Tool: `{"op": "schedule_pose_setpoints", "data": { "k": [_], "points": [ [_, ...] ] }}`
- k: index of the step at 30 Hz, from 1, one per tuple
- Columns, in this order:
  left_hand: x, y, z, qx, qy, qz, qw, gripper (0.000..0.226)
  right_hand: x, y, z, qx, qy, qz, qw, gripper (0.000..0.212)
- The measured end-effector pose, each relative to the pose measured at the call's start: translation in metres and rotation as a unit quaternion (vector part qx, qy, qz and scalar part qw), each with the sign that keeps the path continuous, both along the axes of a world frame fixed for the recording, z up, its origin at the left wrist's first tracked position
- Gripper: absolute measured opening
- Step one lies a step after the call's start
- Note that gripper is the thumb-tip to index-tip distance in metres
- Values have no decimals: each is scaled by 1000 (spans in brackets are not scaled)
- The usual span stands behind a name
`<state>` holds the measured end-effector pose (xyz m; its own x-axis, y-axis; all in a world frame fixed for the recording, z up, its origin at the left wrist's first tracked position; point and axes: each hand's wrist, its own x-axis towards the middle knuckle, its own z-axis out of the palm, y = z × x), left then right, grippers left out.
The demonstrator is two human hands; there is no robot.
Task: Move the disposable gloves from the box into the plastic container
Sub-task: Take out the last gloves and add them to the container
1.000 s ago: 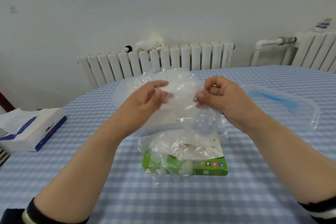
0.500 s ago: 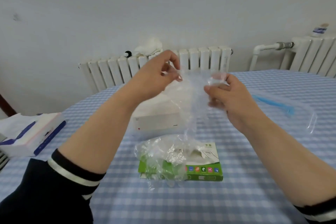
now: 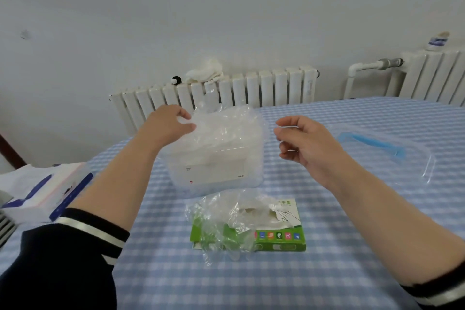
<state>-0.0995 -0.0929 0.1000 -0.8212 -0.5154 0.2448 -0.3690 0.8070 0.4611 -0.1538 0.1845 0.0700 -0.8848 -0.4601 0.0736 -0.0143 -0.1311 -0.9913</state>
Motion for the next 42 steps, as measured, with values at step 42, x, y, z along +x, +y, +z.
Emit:
{"op": "schedule_pose_setpoints", "data": {
  "k": [42],
  "points": [
    [66, 76, -33, 225, -128, -327, 909, 29, 22, -23, -29, 28, 144, -56, 988, 67]
  ]
}}
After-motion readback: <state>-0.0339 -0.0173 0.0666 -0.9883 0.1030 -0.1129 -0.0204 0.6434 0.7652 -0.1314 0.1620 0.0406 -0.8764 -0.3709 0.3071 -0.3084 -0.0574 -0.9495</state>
